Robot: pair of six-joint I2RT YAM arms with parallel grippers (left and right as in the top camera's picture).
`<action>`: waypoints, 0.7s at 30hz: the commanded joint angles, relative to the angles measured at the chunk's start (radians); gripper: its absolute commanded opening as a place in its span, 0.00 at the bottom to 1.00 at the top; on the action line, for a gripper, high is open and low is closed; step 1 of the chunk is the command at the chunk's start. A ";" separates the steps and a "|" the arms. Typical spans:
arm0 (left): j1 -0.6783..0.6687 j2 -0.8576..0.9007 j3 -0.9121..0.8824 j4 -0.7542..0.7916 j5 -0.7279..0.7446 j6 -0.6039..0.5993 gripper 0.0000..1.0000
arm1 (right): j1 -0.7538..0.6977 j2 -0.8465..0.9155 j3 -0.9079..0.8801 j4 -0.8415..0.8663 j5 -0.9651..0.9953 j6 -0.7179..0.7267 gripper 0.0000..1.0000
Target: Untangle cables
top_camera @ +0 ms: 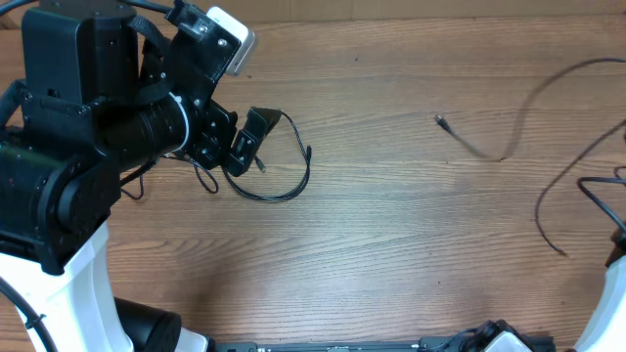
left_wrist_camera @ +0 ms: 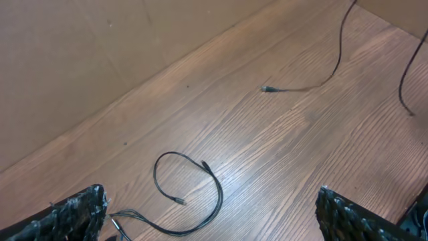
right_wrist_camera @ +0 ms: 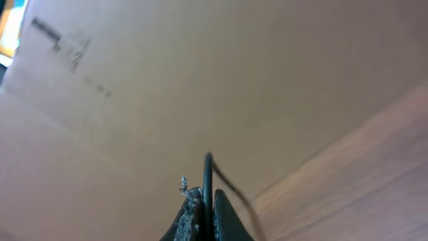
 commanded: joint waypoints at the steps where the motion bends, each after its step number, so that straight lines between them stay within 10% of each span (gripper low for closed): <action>1: -0.004 0.002 0.005 0.000 -0.006 -0.018 0.99 | -0.061 0.034 0.005 -0.019 0.011 -0.046 0.04; 21: -0.004 0.002 0.005 0.000 -0.006 -0.018 1.00 | -0.126 0.357 0.005 0.111 0.319 -0.047 0.04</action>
